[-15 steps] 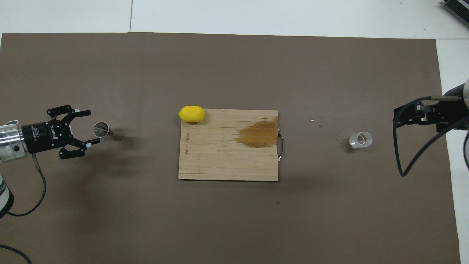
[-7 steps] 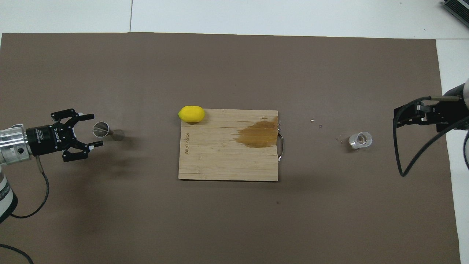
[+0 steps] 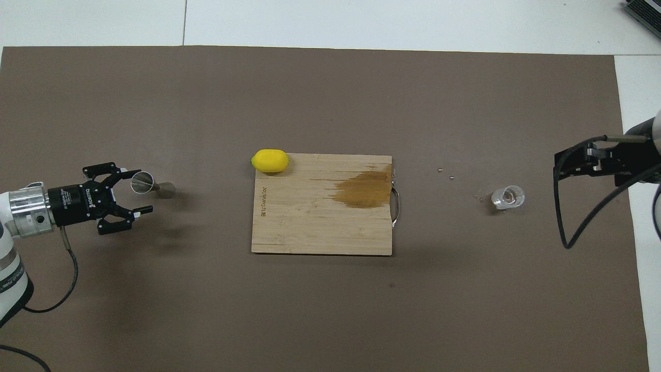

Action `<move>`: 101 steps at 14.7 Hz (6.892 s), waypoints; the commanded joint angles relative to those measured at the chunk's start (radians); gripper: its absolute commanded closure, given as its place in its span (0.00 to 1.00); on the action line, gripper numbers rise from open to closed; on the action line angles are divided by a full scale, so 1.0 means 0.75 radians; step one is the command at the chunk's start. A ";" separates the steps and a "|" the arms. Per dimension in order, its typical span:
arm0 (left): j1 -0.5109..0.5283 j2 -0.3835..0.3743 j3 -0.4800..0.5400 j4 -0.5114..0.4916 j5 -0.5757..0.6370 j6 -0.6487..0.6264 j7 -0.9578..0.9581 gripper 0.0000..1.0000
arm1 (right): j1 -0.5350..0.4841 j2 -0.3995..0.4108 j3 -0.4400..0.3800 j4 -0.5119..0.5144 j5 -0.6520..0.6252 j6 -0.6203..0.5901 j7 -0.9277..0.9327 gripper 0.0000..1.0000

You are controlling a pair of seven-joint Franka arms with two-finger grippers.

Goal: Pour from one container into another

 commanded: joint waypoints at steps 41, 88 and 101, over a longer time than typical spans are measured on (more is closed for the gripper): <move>-0.292 -0.068 -0.004 0.293 -0.111 -0.047 -0.319 1.00 | -0.012 -0.012 0.001 -0.017 -0.012 0.006 0.007 0.00; -0.753 -0.070 -0.004 0.530 0.707 0.374 -0.464 0.00 | -0.505 0.502 -0.005 -0.491 0.829 0.468 0.942 0.00; -0.446 -0.098 0.012 0.700 1.221 0.263 0.739 0.00 | -0.484 0.448 -0.005 -0.676 1.109 0.659 0.788 0.07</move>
